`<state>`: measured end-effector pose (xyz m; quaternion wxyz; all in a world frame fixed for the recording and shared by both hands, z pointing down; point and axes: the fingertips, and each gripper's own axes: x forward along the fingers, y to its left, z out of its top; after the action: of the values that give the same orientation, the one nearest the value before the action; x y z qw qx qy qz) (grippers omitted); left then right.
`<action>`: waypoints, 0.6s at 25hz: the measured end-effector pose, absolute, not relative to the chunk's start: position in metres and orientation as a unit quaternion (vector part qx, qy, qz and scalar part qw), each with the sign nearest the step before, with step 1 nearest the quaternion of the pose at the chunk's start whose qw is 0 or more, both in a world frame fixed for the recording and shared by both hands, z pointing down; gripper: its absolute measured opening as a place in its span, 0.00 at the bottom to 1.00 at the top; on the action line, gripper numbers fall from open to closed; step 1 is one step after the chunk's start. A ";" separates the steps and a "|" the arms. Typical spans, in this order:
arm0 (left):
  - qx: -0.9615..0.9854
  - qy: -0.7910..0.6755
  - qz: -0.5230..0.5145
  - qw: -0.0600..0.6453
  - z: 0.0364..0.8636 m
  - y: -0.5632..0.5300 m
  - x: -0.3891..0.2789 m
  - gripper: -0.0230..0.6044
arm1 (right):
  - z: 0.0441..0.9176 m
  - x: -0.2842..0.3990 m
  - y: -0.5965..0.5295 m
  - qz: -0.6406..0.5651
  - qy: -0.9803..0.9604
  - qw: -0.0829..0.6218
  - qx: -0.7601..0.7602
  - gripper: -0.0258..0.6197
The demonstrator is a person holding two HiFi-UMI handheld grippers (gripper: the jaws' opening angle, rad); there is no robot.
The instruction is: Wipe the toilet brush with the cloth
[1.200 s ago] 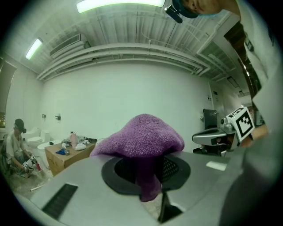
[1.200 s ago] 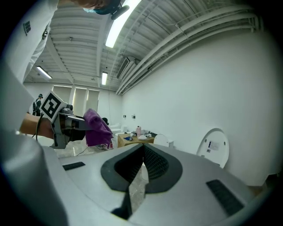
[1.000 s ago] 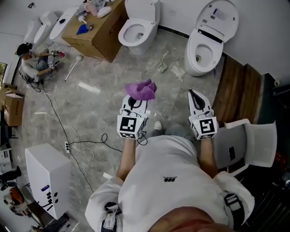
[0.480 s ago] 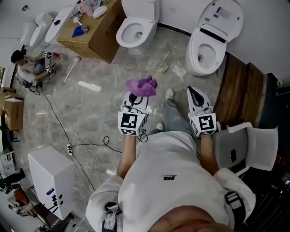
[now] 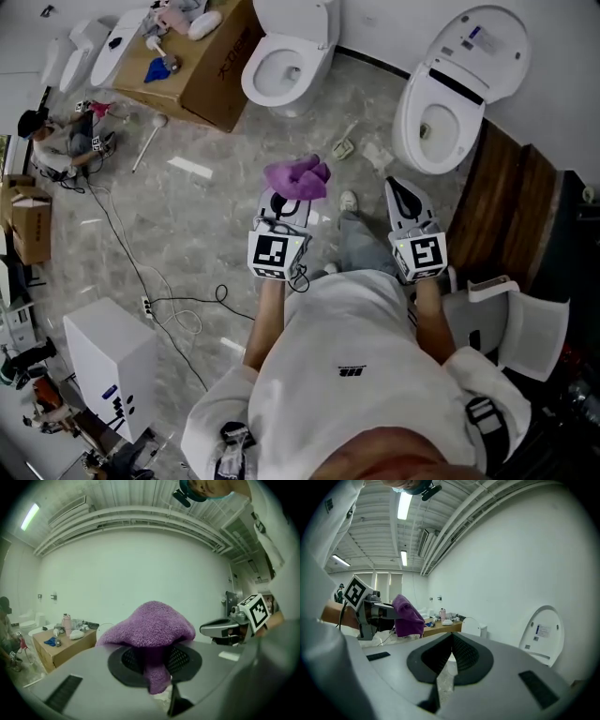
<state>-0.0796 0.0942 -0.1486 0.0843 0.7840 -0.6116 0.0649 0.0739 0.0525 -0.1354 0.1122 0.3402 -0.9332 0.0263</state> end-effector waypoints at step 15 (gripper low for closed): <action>0.781 -0.597 0.098 0.154 -0.054 -0.061 -0.097 0.15 | -0.030 0.062 -0.089 0.088 -0.931 0.184 0.303 0.03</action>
<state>-0.0972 -0.0614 -0.0535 0.1536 0.7809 -0.5975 0.0977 0.0622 -0.0894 -0.0300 0.1836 0.3030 -0.9309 0.0883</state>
